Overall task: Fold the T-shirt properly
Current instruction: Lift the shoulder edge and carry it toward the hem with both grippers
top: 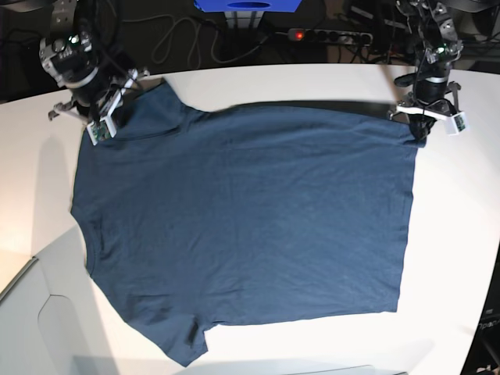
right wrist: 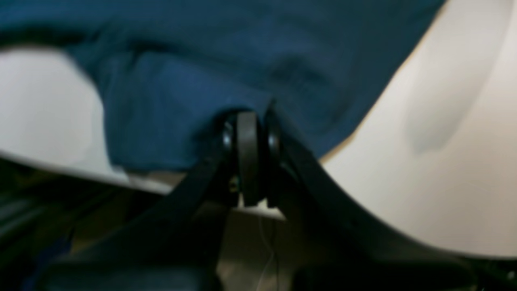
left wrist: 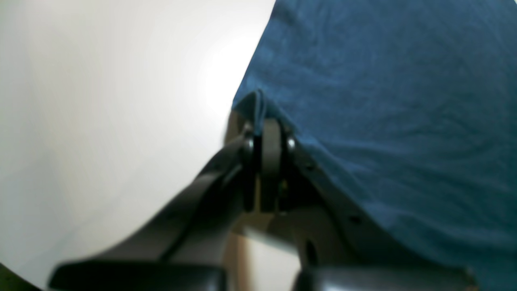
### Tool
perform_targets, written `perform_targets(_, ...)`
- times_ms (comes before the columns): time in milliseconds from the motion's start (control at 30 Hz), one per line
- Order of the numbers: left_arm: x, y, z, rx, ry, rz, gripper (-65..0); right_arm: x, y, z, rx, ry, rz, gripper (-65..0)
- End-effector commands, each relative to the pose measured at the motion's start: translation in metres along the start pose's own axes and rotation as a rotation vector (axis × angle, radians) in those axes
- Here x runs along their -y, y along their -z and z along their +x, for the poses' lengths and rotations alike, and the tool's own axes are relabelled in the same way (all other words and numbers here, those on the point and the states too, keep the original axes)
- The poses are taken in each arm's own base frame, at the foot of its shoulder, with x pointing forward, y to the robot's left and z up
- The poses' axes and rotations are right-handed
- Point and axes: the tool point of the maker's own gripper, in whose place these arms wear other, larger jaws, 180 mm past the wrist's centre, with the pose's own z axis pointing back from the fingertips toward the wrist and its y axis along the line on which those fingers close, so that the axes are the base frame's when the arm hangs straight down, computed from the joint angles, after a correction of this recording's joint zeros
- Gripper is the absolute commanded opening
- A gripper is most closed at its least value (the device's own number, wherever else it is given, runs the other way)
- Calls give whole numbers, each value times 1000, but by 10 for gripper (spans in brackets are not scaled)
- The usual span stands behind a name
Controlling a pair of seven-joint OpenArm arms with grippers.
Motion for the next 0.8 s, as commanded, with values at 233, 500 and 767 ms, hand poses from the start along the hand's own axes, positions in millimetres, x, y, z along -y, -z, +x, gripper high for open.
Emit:
perform_targets(233,16,14,48,134,-7,-36,-650,21,5,65,177,-31,-50,-649)
perform_targets(500,29,33,81,212,-46,-64,-650,45,23,101,243,-12,-83,-649)
perform_targets(767,28,73,92,210,-135,-60,-650,71,57,128,257,49,-86,-649)
